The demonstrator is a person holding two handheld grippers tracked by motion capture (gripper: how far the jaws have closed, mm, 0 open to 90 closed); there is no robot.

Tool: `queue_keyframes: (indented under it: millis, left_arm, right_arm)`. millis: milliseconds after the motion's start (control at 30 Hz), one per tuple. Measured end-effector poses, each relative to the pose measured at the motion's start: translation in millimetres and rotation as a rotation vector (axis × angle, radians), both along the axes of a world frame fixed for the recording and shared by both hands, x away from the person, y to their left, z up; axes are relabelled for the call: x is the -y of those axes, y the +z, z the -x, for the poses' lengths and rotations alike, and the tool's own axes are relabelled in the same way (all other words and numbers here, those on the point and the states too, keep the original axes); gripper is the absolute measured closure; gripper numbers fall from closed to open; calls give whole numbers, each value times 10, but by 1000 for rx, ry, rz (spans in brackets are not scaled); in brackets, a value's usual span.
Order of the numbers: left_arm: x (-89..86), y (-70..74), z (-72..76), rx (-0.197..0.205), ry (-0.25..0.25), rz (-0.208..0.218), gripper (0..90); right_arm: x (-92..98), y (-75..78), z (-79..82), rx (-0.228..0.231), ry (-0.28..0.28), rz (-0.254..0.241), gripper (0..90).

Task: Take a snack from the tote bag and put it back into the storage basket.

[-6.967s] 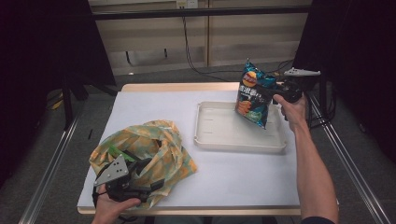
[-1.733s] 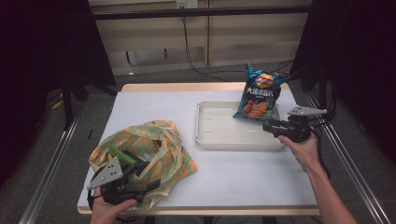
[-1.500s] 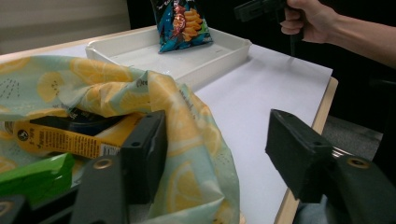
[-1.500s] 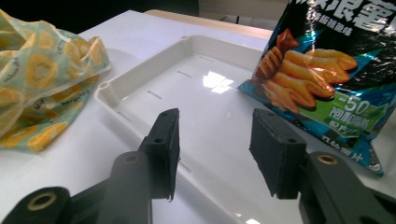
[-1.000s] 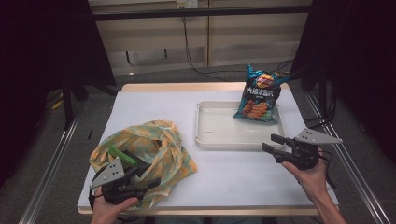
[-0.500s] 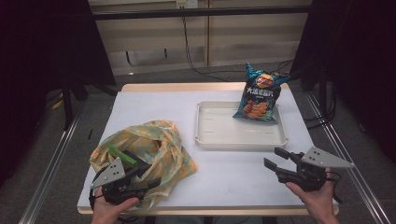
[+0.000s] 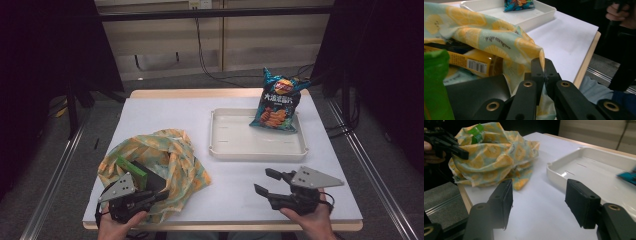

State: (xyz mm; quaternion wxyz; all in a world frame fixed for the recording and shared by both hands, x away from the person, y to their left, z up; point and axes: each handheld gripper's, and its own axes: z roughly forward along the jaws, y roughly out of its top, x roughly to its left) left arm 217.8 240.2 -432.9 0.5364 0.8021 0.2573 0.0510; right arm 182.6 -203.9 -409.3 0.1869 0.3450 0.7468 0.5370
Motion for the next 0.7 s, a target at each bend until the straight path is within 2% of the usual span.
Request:
queue_keyframes:
  millis: [200,267,333,500,567,700]
  left_arm:
    - [-10,-32,1,-16,-11,-17,900]
    - [-9,-47,-2,-33,-12,-18,900]
    - [-12,-65,5,-46,-17,-1,897]
    - [-63,-72,4,-49,-16,22,845]
    - [-76,-77,-2,-48,-29,11,828]
    - [-88,-76,-18,-40,-35,13,808]
  right_arm:
    - [-379,-26,-270,-18,98,-13,396]
    - [-525,-11,-323,-20,134,-13,411]
    - [-672,-1,-385,-22,167,-15,422]
    - [-1057,-15,-563,-34,258,-26,473]
    - [-1180,-27,-631,-37,288,-22,489]
    - [-1368,-39,-735,-52,324,-24,517]
